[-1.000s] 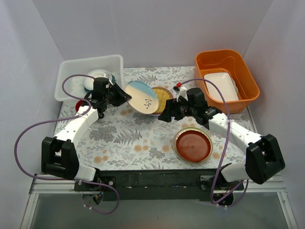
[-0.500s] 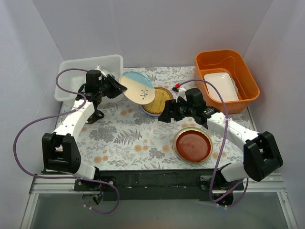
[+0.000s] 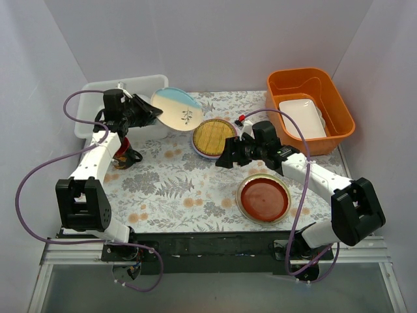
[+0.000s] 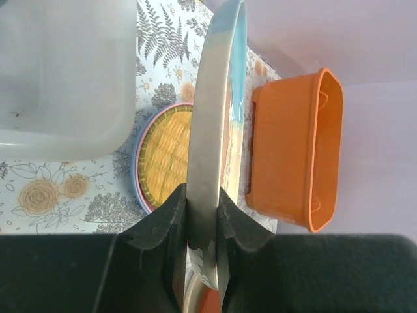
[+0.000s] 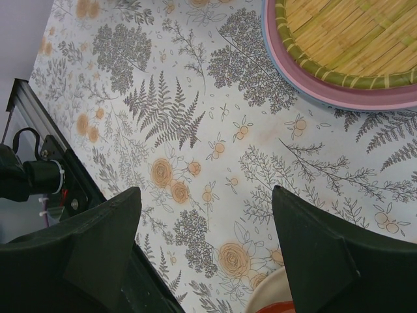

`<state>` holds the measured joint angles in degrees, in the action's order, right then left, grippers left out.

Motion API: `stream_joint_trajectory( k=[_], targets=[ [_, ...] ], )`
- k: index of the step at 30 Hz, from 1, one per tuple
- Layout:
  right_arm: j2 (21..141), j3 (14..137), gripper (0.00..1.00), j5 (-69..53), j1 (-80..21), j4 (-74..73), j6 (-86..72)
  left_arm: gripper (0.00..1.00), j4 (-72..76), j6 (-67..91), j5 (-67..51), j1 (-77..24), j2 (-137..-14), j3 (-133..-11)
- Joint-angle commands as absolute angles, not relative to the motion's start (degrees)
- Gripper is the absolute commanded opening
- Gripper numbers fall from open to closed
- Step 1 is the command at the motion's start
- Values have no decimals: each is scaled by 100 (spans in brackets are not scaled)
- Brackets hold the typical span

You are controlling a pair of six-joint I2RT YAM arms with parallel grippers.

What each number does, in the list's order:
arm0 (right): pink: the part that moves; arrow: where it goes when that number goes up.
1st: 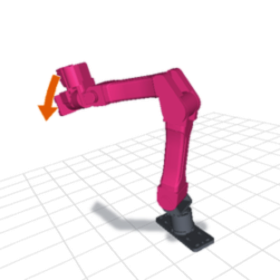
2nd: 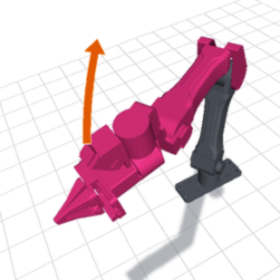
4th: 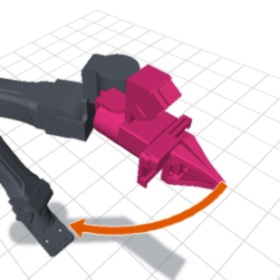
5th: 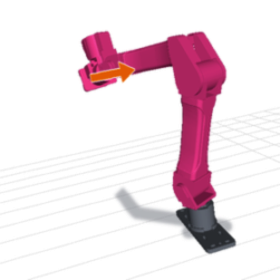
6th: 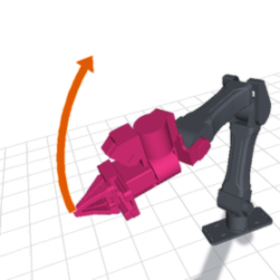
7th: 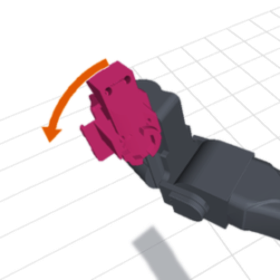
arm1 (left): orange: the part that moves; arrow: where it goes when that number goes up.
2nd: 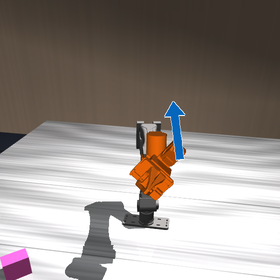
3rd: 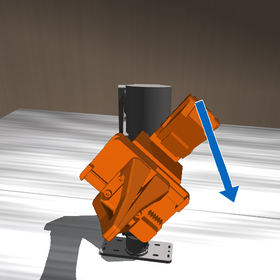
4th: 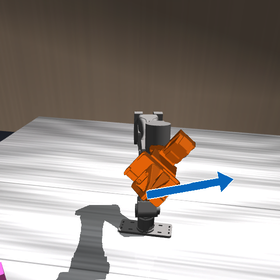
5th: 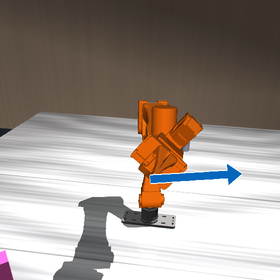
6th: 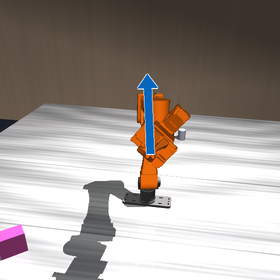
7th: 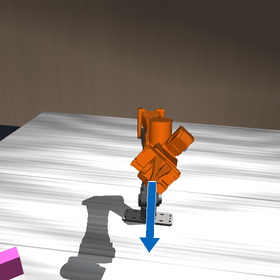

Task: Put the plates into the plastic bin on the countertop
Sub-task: Place the plate in the plastic bin.

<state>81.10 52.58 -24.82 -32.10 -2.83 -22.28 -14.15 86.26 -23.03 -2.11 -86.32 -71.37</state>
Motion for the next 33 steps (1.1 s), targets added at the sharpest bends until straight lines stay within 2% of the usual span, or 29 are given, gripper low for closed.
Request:
stream_joint_trajectory(
  k=[1, 18, 33],
  targets=[
    [8183, 5317, 88, -2610, -3182, -61, -2224, 0, -616, 8973, -2777, -9, -8473, -7594],
    [8270, 5370, 88, -2619, -3182, -53, -2232, 0, 527, 10291, -3401, 1248, -8841, -7348],
    [8358, 5423, 88, -2654, -3182, -53, -2224, 0, 255, 10415, -3480, 1854, -9351, -7436]
  ],
)
